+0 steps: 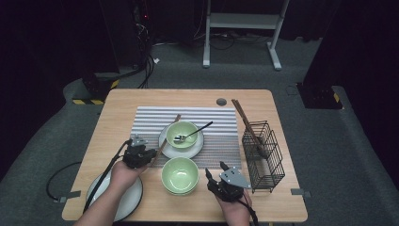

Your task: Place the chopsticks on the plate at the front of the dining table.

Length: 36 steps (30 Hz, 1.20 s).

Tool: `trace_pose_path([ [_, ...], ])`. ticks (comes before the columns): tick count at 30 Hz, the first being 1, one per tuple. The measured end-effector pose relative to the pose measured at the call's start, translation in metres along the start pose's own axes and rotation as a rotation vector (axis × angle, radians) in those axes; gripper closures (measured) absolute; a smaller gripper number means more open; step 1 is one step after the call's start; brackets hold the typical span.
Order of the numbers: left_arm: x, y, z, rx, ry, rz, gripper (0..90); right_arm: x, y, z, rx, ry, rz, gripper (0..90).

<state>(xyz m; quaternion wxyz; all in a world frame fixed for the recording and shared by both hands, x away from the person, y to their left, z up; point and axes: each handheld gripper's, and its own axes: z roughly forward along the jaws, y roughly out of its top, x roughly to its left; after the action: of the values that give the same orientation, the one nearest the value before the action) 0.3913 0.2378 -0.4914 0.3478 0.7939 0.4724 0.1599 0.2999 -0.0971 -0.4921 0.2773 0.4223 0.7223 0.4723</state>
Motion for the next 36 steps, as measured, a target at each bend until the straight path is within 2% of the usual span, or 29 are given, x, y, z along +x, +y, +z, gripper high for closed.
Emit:
trace_pose_path([
  [27,-0.012,-0.003,-0.004,0.003,-0.029,0.033,82.2,0.000,-0.001,0.001,0.009,-0.005,0.005,40.0],
  [36,-0.017,-0.006,-0.003,0.003,-0.034,0.030,82.3,-0.001,-0.001,0.001,0.006,-0.006,0.007,40.0],
])
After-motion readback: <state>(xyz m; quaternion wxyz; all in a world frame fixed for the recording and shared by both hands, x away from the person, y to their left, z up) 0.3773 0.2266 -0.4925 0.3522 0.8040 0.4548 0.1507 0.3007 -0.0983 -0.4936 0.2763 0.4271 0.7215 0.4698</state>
